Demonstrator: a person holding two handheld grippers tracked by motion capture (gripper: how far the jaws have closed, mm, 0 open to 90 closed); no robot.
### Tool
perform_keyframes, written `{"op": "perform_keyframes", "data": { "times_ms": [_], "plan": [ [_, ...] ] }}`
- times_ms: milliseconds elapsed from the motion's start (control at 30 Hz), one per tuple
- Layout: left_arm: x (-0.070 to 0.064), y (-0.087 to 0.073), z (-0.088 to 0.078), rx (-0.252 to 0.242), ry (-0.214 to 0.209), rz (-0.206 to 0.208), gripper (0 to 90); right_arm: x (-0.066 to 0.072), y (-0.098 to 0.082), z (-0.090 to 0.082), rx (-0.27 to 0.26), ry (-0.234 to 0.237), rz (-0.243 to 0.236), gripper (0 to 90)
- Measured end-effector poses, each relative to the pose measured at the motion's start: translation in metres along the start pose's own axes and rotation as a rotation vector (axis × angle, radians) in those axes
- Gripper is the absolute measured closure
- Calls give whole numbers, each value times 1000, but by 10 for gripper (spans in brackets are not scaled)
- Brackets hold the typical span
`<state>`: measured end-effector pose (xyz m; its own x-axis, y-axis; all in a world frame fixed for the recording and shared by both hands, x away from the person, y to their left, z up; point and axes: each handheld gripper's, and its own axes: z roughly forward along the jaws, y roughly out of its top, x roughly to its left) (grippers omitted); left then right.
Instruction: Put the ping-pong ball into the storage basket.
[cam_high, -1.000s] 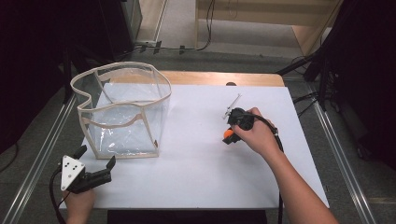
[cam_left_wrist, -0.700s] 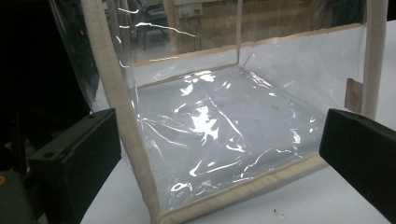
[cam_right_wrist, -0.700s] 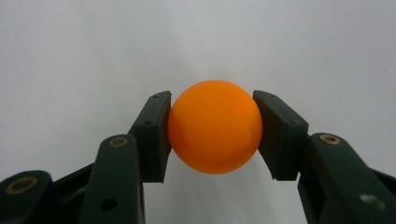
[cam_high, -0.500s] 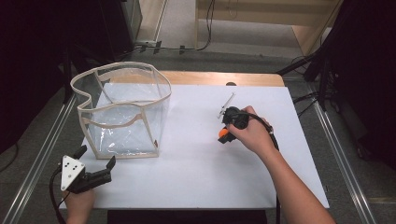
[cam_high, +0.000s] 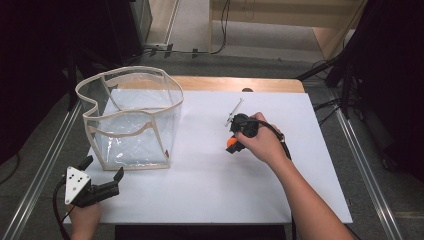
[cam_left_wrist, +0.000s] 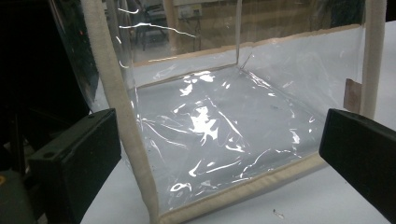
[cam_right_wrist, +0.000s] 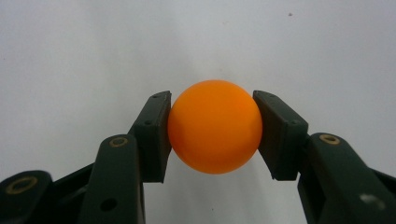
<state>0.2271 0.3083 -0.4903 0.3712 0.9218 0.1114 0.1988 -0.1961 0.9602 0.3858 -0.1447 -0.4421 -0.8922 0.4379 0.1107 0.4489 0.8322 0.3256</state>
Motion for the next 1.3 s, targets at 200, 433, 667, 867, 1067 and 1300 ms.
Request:
{"op": "perform_keyframes", "data": {
  "times_ms": [200,433,667,867,1067,1300],
  "plan": [
    [0,0,0,0,1,0,0,2,8,-1,-12,3,-19,474],
    [0,0,0,0,0,-1,0,4,13,-4,-13,7,-31,475],
    [0,0,0,1,1,-1,0,5,17,-5,-21,19,-28,475],
    [0,0,1,2,1,1,0,6,22,-4,-32,31,-39,476],
    [0,0,0,-1,-2,-3,0,8,31,-7,-39,44,-41,477],
    [1,0,0,-2,-4,-8,0,13,43,-14,-53,43,-66,477]
  ]
}}
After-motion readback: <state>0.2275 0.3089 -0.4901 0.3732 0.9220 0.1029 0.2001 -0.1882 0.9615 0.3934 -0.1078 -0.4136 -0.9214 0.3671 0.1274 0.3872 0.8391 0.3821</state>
